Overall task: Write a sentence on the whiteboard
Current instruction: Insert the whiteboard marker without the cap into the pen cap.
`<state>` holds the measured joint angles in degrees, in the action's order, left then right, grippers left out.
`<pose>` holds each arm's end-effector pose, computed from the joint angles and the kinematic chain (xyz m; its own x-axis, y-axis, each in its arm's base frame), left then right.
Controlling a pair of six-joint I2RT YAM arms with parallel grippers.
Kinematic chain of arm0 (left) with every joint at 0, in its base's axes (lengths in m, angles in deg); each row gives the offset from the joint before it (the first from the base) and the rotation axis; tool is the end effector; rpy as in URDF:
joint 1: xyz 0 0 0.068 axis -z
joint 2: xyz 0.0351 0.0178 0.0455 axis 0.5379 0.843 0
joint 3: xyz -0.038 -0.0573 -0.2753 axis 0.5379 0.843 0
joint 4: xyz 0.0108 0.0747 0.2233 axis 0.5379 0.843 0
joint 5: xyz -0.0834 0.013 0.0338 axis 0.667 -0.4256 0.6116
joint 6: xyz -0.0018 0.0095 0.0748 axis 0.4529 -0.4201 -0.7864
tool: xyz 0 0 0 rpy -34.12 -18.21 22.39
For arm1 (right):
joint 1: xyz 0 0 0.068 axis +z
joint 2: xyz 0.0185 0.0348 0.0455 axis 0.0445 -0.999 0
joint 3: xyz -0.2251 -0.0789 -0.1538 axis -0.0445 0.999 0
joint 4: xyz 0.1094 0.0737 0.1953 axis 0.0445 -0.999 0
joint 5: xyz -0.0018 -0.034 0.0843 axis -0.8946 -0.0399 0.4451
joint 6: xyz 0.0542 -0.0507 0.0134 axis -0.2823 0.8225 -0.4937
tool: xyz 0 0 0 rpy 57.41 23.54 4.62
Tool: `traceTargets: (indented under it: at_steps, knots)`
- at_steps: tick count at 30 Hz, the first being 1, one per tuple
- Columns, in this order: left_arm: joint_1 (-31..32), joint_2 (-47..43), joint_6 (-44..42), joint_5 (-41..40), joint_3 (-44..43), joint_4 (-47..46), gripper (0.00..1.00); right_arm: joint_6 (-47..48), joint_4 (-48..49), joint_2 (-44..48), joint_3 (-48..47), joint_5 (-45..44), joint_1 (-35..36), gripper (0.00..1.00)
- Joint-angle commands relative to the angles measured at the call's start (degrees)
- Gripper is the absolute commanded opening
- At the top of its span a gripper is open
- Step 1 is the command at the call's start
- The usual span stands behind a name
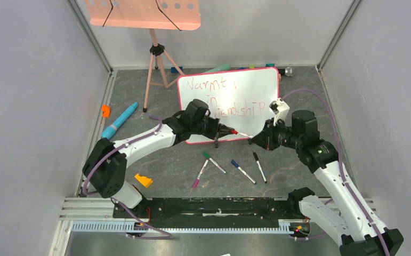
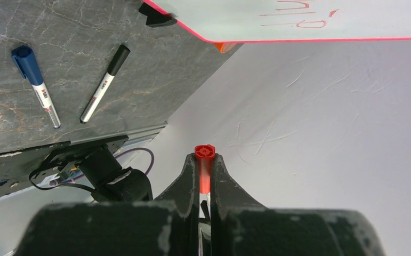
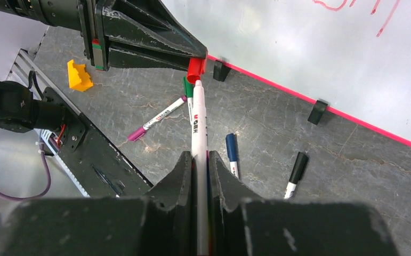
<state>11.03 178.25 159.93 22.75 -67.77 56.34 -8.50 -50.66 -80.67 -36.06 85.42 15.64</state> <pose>0.2323 -0.2457 0.2545 -0.6330 -0.6537 0.4147 -0.6932 0.2403 -0.6795 0.1413 0.0788 0.3057 -0.6257 -0.0148 -0.7799 -0.5461 0.7222 0.4244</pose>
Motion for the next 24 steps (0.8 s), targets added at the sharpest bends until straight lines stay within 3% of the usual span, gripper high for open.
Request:
traceTargets:
  at_steps: [1, 8, 13, 24]
  knots:
    - [0.0, 0.4, 3.4, 2.2, 0.2, -2.6, 0.02, 0.4, 2.9, 0.1, 0.9, 1.3, 0.0, 0.00]
    - [0.1, 1.7, 4.0, 2.9, -1.4, -3.7, 0.02, 0.0, 3.9, 0.2, 1.9, 0.8, 0.1, 0.00]
    - [1.0, 2.2, 9.6, 2.8, -0.5, -7.3, 0.02, -0.6, 4.6, 0.7, 2.3, -0.6, 0.1, 0.00]
    - [2.2, 5.0, 10.9, 1.9, -6.4, -6.6, 0.02, -2.0, 5.7, 1.1, 2.7, -7.1, 0.1, 0.00]
